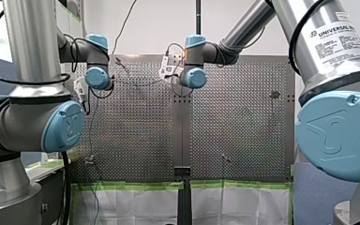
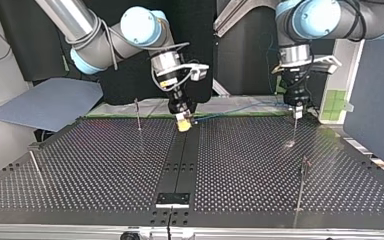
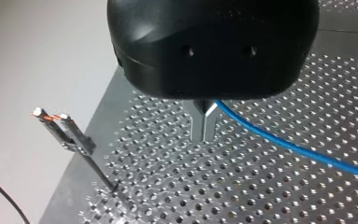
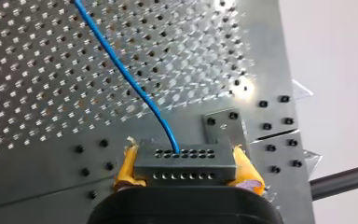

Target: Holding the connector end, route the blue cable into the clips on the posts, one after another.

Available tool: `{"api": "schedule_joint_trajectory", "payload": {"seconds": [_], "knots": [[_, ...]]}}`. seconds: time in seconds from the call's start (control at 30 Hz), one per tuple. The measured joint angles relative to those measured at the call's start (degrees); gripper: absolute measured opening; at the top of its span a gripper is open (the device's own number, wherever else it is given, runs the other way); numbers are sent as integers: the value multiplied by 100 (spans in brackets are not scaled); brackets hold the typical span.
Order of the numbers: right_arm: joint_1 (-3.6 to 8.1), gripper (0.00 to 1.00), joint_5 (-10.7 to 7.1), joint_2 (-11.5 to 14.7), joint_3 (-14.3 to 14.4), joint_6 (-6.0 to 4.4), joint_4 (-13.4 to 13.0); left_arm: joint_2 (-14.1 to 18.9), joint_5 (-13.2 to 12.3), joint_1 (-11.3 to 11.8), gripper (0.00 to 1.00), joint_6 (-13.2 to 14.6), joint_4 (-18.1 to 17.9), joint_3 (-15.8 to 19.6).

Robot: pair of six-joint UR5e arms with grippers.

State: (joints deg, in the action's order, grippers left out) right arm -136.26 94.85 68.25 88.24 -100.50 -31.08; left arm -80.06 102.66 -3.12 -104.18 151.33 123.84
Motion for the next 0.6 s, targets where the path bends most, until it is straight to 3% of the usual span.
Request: {"api": "schedule_joint_trajectory", "payload": {"seconds": [0.6], "knots": [[-79, 0, -26, -79, -701, -370, 60, -2, -279, -43, 0, -127, 164, -224]]}}
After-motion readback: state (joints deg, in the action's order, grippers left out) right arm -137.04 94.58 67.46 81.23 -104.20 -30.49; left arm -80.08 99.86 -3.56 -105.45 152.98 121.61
